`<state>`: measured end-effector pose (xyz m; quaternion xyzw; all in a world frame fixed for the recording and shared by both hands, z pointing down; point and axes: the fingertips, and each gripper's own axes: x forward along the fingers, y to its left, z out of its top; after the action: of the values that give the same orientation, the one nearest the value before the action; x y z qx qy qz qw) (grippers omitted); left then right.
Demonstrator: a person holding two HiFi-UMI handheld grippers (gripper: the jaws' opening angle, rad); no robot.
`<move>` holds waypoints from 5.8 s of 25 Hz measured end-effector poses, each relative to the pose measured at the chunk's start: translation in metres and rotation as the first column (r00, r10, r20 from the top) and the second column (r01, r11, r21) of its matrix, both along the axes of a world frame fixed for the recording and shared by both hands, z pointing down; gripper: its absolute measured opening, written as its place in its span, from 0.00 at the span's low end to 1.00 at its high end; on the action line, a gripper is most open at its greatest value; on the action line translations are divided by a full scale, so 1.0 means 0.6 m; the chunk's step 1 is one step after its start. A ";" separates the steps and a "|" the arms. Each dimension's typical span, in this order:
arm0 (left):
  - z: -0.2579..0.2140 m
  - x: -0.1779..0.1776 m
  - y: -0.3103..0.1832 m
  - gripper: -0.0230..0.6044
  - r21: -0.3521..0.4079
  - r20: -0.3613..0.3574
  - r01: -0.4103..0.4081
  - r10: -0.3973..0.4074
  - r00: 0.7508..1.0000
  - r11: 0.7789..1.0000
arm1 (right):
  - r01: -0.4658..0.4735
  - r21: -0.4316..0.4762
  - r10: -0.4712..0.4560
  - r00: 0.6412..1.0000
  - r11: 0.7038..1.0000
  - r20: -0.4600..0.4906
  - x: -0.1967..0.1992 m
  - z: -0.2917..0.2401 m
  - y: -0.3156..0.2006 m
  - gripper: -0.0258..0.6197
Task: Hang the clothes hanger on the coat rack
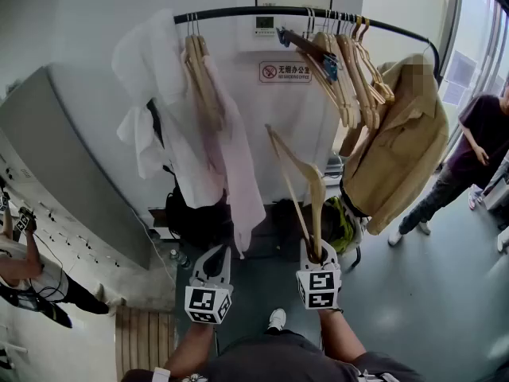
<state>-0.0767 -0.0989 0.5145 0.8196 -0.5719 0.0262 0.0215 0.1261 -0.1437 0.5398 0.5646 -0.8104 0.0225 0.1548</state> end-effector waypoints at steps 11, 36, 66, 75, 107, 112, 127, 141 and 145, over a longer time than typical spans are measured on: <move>-0.008 -0.007 -0.114 0.05 -0.008 0.017 0.062 -0.062 0.998 0.998 | 0.050 0.032 -0.050 0.999 0.998 -0.004 -0.008 -0.042 -0.172 0.11; -0.023 -0.081 -0.223 0.05 0.009 -0.054 -0.031 0.032 0.998 0.999 | 0.118 0.058 -0.116 0.993 0.991 -0.030 -0.108 -0.320 -0.423 0.11; -0.018 -0.153 -0.226 0.05 0.006 -0.085 0.035 -0.034 0.996 0.999 | 0.255 -0.089 -0.261 0.964 0.963 -0.057 -0.179 -0.352 -0.514 0.11; -0.044 -0.157 -0.234 0.05 0.039 -0.092 0.037 -0.033 0.995 0.999 | 0.188 0.113 -0.194 0.980 0.976 0.046 -0.158 -0.384 -0.501 0.28; -0.086 -0.045 -0.224 0.05 0.080 -0.086 -0.119 0.126 0.988 0.990 | -0.001 0.202 -0.026 0.991 0.979 0.132 -0.107 -0.121 -0.140 0.06; -0.095 -0.034 -0.220 0.05 0.094 -0.076 -0.119 0.126 0.989 0.988 | 0.000 0.214 -0.032 0.989 0.977 0.144 -0.101 -0.136 -0.148 0.06; -0.117 -0.023 -0.221 0.05 0.116 -0.109 -0.117 0.129 0.986 0.986 | 0.001 0.269 -0.038 0.991 0.963 0.130 -0.126 -0.181 -0.175 0.06; -0.114 -0.016 -0.219 0.05 0.115 -0.095 -0.128 0.139 0.986 0.985 | -0.013 0.251 -0.017 0.993 0.968 0.118 -0.116 -0.162 -0.167 0.06; -0.114 -0.016 -0.219 0.05 0.115 -0.094 -0.132 0.143 0.985 0.985 | -0.018 0.249 -0.011 0.993 0.968 0.116 -0.113 -0.160 -0.168 0.06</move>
<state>-0.0860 -0.2301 0.4463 0.8574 -0.5127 -0.0453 0.0043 0.0583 -0.2445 0.4438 0.5787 -0.8135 -0.0466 0.0347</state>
